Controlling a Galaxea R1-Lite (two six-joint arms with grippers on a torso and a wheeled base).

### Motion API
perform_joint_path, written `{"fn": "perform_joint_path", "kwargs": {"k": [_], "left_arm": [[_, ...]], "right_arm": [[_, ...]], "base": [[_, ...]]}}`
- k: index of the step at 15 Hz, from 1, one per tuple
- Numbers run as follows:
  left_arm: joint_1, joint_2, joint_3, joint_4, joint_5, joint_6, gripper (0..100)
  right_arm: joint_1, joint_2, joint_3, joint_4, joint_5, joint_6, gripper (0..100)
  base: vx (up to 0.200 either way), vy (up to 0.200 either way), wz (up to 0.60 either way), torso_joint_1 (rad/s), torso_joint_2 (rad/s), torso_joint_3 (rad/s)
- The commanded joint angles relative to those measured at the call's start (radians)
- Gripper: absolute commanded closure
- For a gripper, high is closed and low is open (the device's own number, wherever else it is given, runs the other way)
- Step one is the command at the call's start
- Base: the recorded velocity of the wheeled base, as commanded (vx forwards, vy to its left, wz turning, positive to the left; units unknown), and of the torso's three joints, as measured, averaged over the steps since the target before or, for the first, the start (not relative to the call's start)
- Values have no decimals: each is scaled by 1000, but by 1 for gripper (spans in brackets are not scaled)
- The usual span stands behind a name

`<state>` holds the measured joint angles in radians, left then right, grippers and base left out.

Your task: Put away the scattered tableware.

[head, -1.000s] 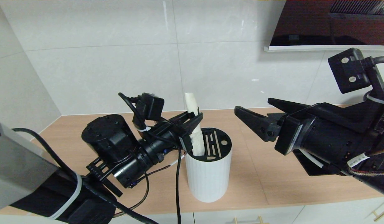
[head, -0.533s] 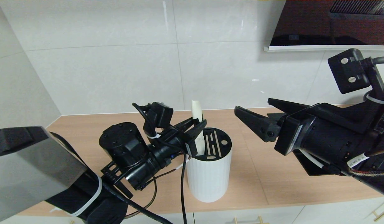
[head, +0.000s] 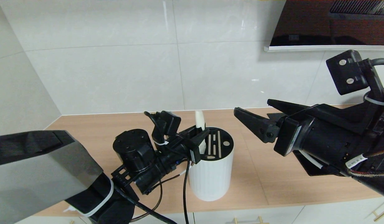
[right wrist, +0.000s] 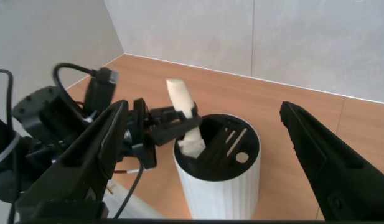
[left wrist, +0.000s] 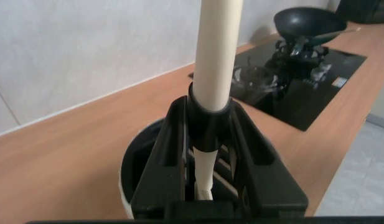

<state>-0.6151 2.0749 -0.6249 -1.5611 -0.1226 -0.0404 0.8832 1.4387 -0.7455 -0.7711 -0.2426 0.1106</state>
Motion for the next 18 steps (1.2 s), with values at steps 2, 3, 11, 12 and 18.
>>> {"fn": "perform_joint_path", "kwargs": {"k": [2,3,11,12,18], "left_arm": [[-2,13,-1,1,9,2,100],[-2,13,-3,1,14,2,100],[-3,10,-7,3,43,2,0],[-3,7,-7,3,43,2,0],[-3,-21,-1,4,63,4,0]], "right_arm": [[0,2,0,-1,0,0,0],[0,3,0,-1,0,0,0],[0,3,0,-1,-1,0,0],[0,3,0,-1,0,0,0],[0,3,2,-1,-1,0,0]], "base": [[0,0,0,0,0,0],[0,0,0,0,0,0],[0,0,0,0,0,0],[0,0,0,0,0,0],[0,0,0,0,0,0]]}}
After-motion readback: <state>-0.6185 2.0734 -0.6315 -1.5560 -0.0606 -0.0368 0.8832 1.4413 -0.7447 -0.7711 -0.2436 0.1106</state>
